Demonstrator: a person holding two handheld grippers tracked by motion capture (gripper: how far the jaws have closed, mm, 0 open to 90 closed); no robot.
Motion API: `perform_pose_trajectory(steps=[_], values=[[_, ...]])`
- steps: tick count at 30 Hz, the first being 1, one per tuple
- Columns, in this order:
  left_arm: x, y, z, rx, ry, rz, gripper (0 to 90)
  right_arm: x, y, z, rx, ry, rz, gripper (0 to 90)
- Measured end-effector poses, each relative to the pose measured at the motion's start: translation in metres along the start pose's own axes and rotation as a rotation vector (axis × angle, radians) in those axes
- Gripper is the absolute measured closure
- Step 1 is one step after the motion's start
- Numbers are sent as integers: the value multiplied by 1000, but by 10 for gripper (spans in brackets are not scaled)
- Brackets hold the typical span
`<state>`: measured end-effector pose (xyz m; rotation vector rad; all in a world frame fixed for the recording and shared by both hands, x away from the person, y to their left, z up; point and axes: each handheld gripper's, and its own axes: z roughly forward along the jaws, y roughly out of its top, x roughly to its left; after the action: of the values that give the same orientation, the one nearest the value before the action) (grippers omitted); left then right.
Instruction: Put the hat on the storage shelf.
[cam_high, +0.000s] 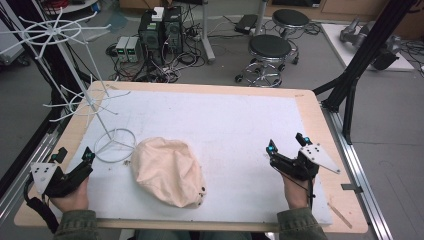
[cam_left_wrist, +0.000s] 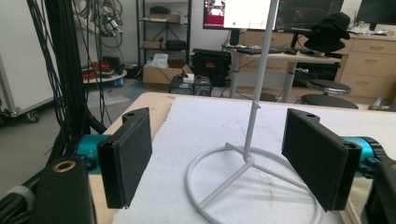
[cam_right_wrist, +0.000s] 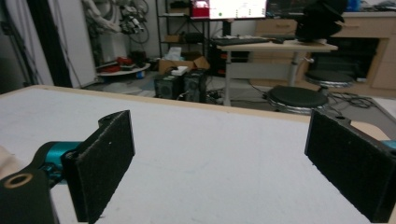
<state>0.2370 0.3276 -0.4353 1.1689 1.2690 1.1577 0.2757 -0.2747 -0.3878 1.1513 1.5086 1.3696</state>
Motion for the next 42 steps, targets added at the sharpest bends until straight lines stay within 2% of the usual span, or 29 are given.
perform_pose_trajectory(steps=[1, 2, 5, 8, 9, 13, 17, 20, 24, 30, 42], values=[[0, 0, 0, -1, -3, 1, 246, 0, 0, 0, 0, 0, 0, 74], [0, 0, 0, -4, -6, 2, 246, 4, 6, 3, -9, 30, 5, 79], [-1, 1, 0, -8, -10, 6, 246, 7, 11, 6, -19, 53, 10, 100], [-2, 0, 1, -6, -13, 5, 246, 13, 19, 12, -15, 77, -8, 100], [-2, 0, 1, -6, -15, 6, 246, 16, 23, 16, -16, 100, -18, 99], [-3, 0, 1, -1, -15, 10, 246, 21, 29, 23, -5, 123, -32, 99], [-3, 0, 2, -1, -14, 5, 246, 28, 37, 33, -6, 146, -32, 99], [-2, 0, 2, 1, -13, 6, 246, 36, 42, 43, 6, 183, -28, 99], [-3, 0, 2, 1, -19, 6, 246, 43, 46, 49, 8, 201, -47, 99], [-3, 0, 3, -1, -21, 5, 246, 57, 52, 62, 19, 253, -53, 99], [-3, 0, 3, -3, -23, 4, 246, 72, 55, 80, 50, 305, -40, 99]])
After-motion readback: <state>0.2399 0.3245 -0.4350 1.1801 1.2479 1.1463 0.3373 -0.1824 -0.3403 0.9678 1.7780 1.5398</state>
